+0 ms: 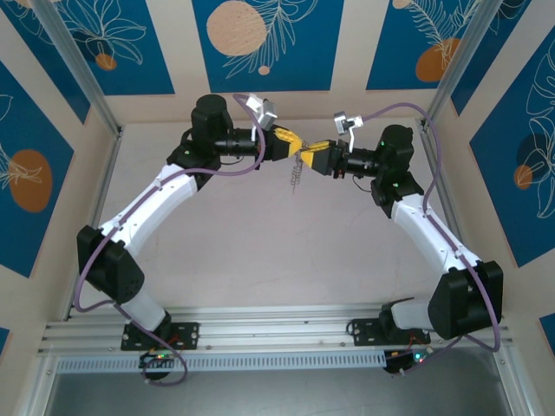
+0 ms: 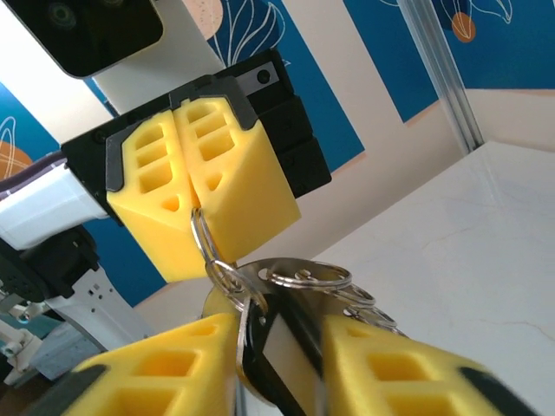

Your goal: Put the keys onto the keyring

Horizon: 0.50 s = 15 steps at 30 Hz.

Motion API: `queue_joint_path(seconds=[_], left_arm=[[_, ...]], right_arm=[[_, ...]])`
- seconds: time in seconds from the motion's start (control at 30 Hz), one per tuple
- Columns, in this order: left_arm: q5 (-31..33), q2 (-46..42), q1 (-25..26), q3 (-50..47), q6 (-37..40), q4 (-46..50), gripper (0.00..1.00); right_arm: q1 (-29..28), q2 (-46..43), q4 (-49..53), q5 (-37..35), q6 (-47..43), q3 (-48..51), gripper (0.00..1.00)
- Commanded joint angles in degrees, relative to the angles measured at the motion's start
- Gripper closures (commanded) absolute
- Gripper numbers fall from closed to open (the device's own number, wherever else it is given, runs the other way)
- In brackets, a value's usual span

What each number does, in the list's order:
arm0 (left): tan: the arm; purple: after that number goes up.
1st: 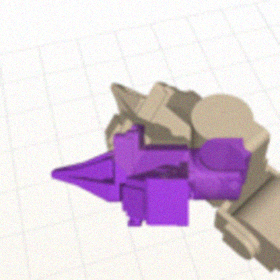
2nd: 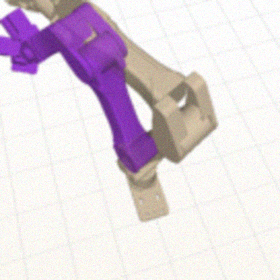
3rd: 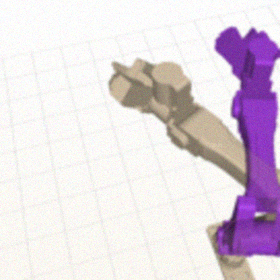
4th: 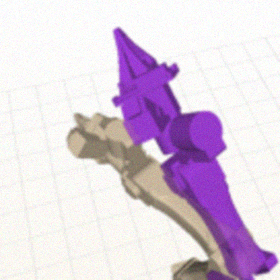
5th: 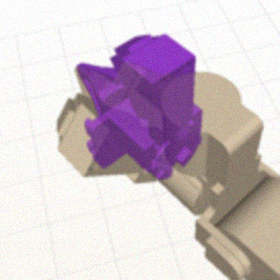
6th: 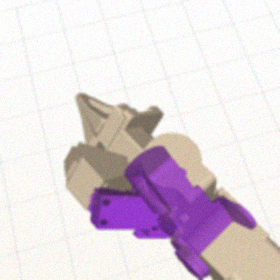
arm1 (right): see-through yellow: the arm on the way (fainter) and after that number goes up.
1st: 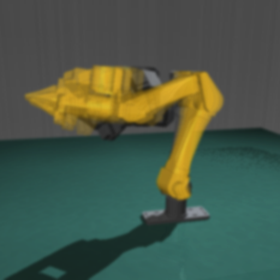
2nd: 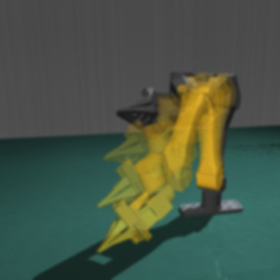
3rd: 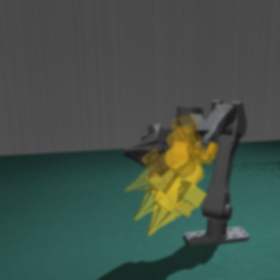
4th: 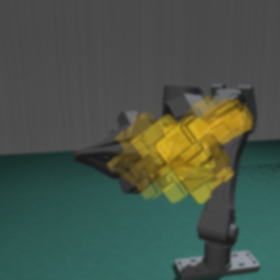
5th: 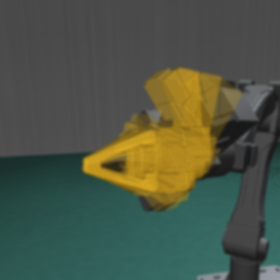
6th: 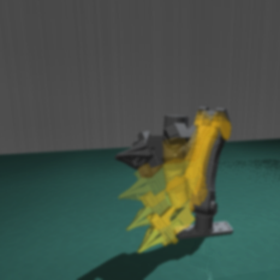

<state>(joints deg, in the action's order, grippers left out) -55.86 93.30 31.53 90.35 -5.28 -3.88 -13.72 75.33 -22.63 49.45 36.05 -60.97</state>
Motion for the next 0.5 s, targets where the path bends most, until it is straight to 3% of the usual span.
queue_joint_path(seconds=[0.0,0.2,0.47], left_arm=[[-0.2,-1.8,0.5,0.0,-0.8,-2.1,1.0],[1.3,-2.3,0.5,-0.3,-1.5,-3.0,1.0],[3.2,-2.9,0.5,-1.8,-5.3,-8.6,1.0]], right_arm=[[-0.2,-0.4,2.3,-0.9,-1.5,-1.6,0.81],[0.1,-1.6,5.5,-0.2,-3.4,-1.5,1.0],[-2.5,-1.0,11.3,2.2,-7.7,-3.6,1.0]])
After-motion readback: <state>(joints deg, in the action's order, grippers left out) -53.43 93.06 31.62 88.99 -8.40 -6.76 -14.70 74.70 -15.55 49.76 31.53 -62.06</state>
